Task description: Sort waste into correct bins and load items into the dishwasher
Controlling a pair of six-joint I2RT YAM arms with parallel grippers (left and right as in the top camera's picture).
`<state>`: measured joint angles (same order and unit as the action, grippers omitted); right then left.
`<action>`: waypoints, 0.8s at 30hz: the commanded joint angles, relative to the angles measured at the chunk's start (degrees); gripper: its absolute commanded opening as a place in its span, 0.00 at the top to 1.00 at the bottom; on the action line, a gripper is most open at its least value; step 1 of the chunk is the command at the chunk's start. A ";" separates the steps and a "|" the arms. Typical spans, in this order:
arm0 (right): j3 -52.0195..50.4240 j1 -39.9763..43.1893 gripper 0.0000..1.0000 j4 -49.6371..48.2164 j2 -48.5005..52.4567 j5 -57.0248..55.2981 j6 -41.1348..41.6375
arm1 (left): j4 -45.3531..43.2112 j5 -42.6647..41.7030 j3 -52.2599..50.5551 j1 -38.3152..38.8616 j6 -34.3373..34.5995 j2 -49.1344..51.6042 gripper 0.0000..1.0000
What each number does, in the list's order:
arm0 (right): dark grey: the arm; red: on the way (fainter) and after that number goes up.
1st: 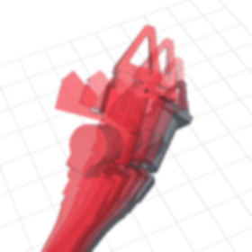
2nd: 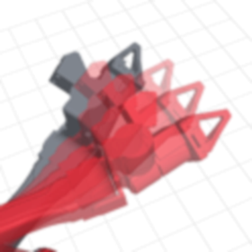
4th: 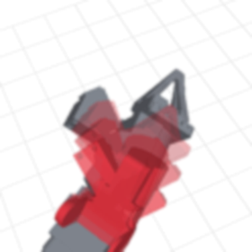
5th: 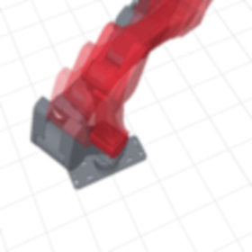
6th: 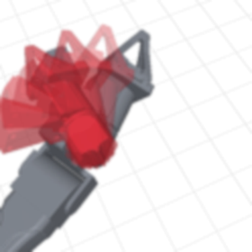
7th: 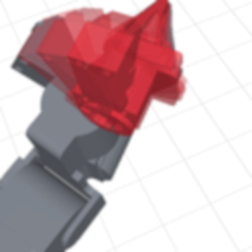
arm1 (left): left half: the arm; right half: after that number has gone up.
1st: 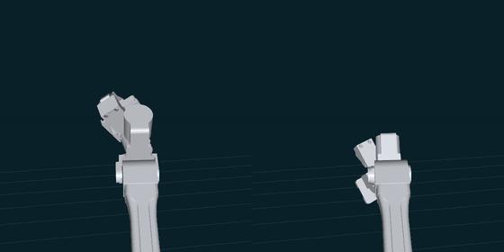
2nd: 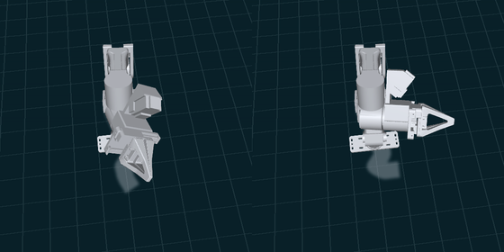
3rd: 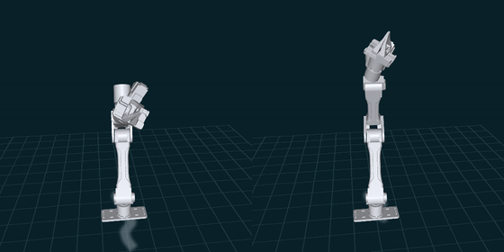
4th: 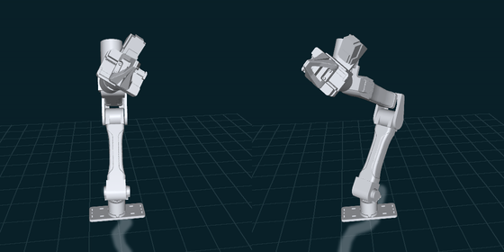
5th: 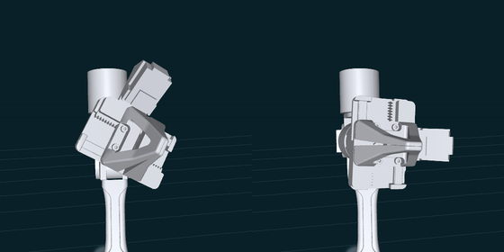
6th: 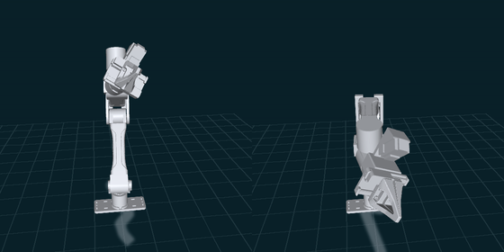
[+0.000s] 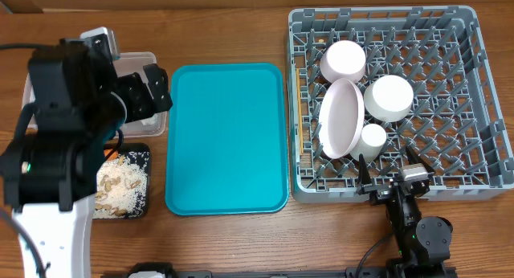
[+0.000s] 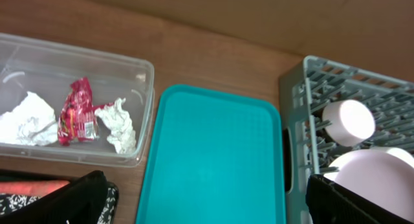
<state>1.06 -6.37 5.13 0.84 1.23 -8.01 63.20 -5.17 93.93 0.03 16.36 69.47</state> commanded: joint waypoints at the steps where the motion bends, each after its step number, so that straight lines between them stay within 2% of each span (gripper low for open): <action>1: -0.59 0.39 0.00 -0.31 -0.68 -0.48 -0.37 | -0.02 -0.22 0.31 0.37 0.13 -2.82 0.00; 13: -0.59 0.39 0.00 -0.31 -0.68 -0.48 -0.37 | -0.02 -0.22 -1.18 0.37 0.13 -8.00 0.00; 24: -0.59 0.39 0.00 -0.31 -0.68 -0.48 -0.37 | -0.39 -0.13 -27.12 0.37 -0.09 -18.23 0.00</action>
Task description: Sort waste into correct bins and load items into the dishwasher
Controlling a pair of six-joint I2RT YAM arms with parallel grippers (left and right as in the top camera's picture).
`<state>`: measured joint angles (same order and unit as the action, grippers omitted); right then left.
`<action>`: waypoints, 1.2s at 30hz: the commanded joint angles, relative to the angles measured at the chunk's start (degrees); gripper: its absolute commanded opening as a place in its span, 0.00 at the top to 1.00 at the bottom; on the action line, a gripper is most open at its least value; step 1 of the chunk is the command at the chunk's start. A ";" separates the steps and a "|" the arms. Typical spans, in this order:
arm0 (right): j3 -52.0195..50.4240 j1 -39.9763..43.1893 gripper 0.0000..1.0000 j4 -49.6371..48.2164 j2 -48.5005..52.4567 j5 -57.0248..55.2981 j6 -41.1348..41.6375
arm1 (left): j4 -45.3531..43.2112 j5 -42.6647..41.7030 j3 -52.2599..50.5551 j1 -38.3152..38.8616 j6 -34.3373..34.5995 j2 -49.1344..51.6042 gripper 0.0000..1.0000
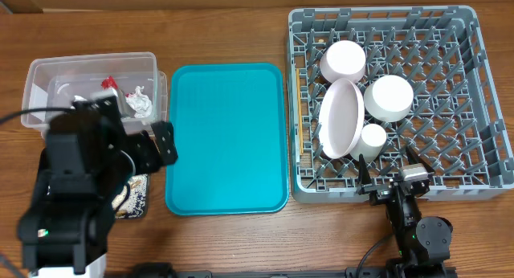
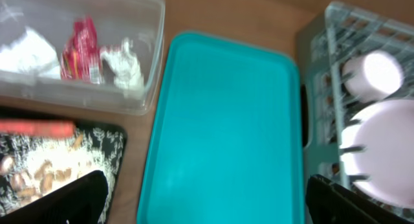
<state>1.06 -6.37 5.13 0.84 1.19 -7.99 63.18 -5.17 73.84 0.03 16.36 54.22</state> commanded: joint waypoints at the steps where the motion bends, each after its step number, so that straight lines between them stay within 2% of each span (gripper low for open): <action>1: -0.59 0.39 0.00 -0.31 -0.68 -0.44 -0.39 | -0.55 -0.17 -8.90 0.37 -0.07 -3.65 0.00; 5: -0.59 0.39 0.00 -0.31 -0.68 -0.44 -0.39 | -3.43 -0.68 -19.19 0.37 0.83 -7.21 0.00; 8: -0.59 0.39 0.00 -0.31 -0.68 -0.44 -0.39 | -8.92 -0.68 -27.98 0.39 3.04 -10.10 0.00; 13: -0.59 0.39 0.00 -0.31 -0.68 -0.44 -0.39 | -23.67 -0.72 -41.97 0.39 6.99 -15.15 0.00; 20: -0.59 0.39 0.00 -0.31 -0.68 -0.44 -0.39 | -41.75 -2.23 -57.27 0.39 8.61 -20.48 0.00; 23: -0.59 0.39 0.00 -0.31 -0.68 -0.44 -0.39 | -46.82 -2.36 -61.48 0.42 10.67 -22.08 0.00; 36: -0.59 0.39 0.00 -0.31 -0.68 -0.44 -0.39 | -55.54 -0.98 -67.14 0.42 10.64 -25.75 0.00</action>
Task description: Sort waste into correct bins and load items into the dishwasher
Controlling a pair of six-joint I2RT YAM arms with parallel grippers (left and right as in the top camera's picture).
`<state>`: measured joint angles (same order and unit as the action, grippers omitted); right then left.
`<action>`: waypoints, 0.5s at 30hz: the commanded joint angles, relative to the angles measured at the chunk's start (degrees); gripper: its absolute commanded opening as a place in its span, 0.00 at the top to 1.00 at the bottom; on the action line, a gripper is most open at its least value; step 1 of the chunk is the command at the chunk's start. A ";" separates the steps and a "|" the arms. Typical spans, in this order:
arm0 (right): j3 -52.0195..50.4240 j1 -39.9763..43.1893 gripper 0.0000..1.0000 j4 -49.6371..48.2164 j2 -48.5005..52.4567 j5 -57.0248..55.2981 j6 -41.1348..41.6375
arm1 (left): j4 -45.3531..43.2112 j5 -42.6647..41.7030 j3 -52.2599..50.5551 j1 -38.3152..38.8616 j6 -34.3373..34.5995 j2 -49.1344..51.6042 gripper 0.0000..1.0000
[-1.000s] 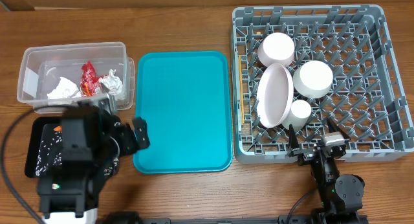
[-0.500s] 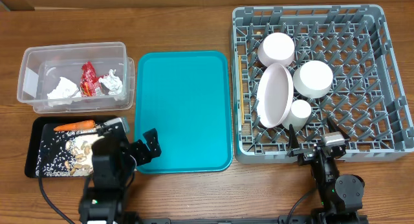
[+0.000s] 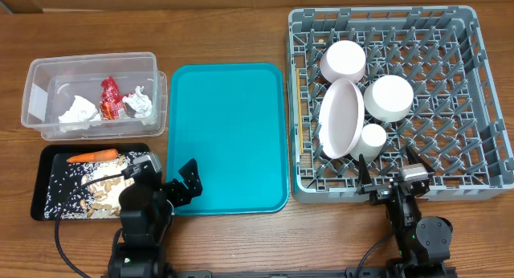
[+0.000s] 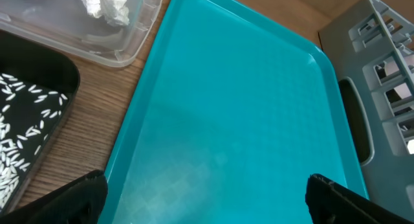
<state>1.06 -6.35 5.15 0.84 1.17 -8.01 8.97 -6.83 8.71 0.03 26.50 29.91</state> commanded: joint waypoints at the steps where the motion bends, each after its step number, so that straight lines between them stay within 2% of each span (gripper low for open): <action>1: -0.59 0.37 0.00 -0.33 -0.68 -0.42 -0.37 | -1.92 0.66 -2.58 0.42 0.50 -1.92 0.00; 6: -0.59 0.37 0.00 -0.33 -0.68 -0.42 -0.37 | -3.30 1.53 -4.94 0.42 0.11 -5.25 0.00; 12: -0.59 0.37 0.00 -0.33 -0.68 -0.42 -0.37 | -6.21 2.47 -8.57 0.46 -4.24 -8.63 0.00; 15: -0.59 0.37 0.00 -0.33 -0.68 -0.42 -0.37 | -4.76 4.81 -8.44 0.90 -5.16 -9.35 0.00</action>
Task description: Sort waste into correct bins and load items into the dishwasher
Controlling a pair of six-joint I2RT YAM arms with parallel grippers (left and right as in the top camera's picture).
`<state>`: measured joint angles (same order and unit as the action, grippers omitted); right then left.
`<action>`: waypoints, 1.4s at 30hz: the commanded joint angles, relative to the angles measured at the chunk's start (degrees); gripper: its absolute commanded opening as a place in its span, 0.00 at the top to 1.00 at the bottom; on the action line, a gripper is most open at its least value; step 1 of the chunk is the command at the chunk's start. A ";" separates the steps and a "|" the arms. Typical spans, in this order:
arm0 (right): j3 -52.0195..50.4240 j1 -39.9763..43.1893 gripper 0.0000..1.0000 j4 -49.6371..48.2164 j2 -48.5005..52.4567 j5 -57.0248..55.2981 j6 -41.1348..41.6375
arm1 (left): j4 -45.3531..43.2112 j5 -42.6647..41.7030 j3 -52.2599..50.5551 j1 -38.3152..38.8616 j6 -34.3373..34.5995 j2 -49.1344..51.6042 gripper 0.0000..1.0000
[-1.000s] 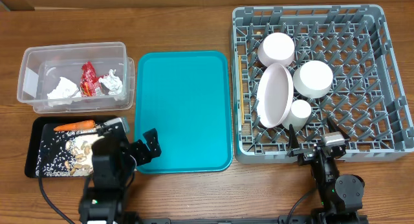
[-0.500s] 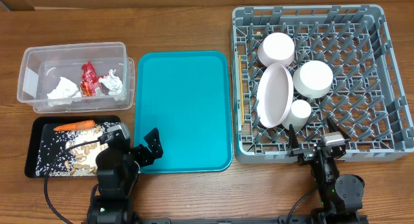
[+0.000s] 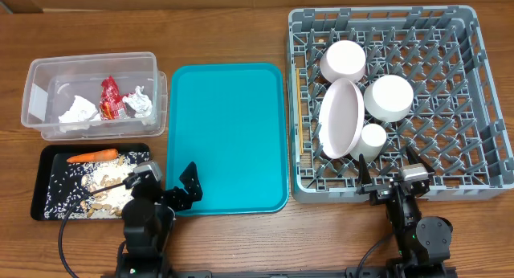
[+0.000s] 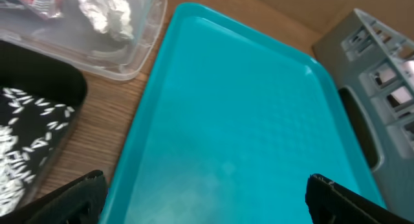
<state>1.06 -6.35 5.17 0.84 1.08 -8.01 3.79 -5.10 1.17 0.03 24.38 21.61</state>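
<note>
The teal tray (image 3: 226, 133) lies bare in the middle of the table. Left of it a clear bin (image 3: 95, 96) holds crumpled tissues and a red wrapper (image 3: 110, 97). Below that a black tray (image 3: 48, 190) carries rice, scraps and a carrot (image 3: 91, 157). The grey dishwasher rack (image 3: 450, 85) at right holds white bowls and a plate (image 3: 341, 117). My left gripper (image 3: 169, 191) rests low at the teal tray's (image 4: 239, 120) near-left corner, open and holding nothing (image 4: 207, 198). My right gripper (image 3: 391, 177) sits at the rack's front edge; whether it is open cannot be told.
The clear bin (image 4: 97, 30) and black tray (image 4: 32, 120) show at the left of the wrist view, the rack's corner (image 4: 381, 62) at the right. The wooden table (image 3: 233, 29) runs to a cardboard wall at the back.
My left arm has settled a touch lower at the table's front. The wrist view has shifted slightly, showing more of the black tray and bin. Nothing else moved.
My left arm stood high over the clear bin and black tray with its gripper open. It was then lower, over the black tray. Then it lay folded at the front by the teal tray's corner, where it still is. The right arm stayed put.
</note>
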 commanded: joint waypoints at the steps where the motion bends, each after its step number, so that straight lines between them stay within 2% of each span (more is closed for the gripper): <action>1: -0.59 0.37 0.00 -0.35 -0.68 -0.33 -0.37 | 0.48 3.19 -0.90 1.07 -3.80 -1.16 0.00; 9: -0.59 0.37 0.00 -0.35 -0.68 -0.33 -0.37 | 0.55 3.10 -0.90 1.55 -15.23 -3.76 0.00; 13: -0.59 0.37 0.00 -0.35 -0.68 -0.33 -0.37 | 0.61 2.71 -0.90 1.55 -17.99 -7.26 0.00; 24: -0.59 0.37 0.00 -0.35 -0.68 -0.33 -0.37 | 0.55 2.73 -0.90 1.60 -18.62 -21.66 0.00; 42: -0.59 0.37 0.00 -0.35 -0.68 -0.33 -0.37 | 0.46 2.97 -0.90 1.99 -22.27 -21.42 0.00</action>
<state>1.06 -6.35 5.17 0.84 1.06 -7.99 4.40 -2.74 0.71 1.54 3.84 0.89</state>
